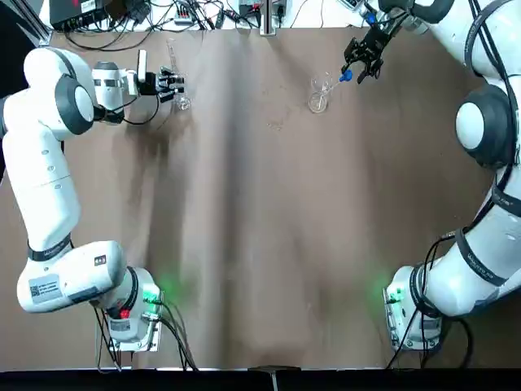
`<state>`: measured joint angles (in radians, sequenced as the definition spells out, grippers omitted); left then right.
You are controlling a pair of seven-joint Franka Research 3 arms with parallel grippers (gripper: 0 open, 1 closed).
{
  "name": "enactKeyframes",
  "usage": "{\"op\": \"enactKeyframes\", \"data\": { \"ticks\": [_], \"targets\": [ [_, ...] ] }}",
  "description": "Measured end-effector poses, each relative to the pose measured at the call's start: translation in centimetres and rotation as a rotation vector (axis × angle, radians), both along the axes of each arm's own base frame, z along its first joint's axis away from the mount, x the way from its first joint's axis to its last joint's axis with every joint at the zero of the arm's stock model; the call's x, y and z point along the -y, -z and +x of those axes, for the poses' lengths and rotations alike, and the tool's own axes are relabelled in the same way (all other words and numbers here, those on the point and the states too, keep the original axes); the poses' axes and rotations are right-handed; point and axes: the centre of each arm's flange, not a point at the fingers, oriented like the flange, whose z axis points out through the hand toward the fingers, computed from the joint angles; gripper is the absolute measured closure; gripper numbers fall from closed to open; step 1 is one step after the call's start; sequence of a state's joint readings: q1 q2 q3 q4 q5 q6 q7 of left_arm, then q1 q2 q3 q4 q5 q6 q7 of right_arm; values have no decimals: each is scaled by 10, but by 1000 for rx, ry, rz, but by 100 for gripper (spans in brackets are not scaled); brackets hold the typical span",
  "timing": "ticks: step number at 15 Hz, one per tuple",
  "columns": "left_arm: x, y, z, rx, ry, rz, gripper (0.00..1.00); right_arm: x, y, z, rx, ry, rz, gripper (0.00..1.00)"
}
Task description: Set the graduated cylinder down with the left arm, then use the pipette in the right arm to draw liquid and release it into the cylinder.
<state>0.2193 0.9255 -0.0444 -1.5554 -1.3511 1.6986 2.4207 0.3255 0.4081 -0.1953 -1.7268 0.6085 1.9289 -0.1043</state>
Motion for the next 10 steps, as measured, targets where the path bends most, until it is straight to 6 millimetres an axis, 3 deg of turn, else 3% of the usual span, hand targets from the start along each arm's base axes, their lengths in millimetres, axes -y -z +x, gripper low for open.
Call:
{"op": "enactKeyframes", "data": {
  "ticks": [10],
  "targets": [
    [1,-5,2,-57,-12,-6,62,1,11,4,16,6,-9,22]
  ]
}}
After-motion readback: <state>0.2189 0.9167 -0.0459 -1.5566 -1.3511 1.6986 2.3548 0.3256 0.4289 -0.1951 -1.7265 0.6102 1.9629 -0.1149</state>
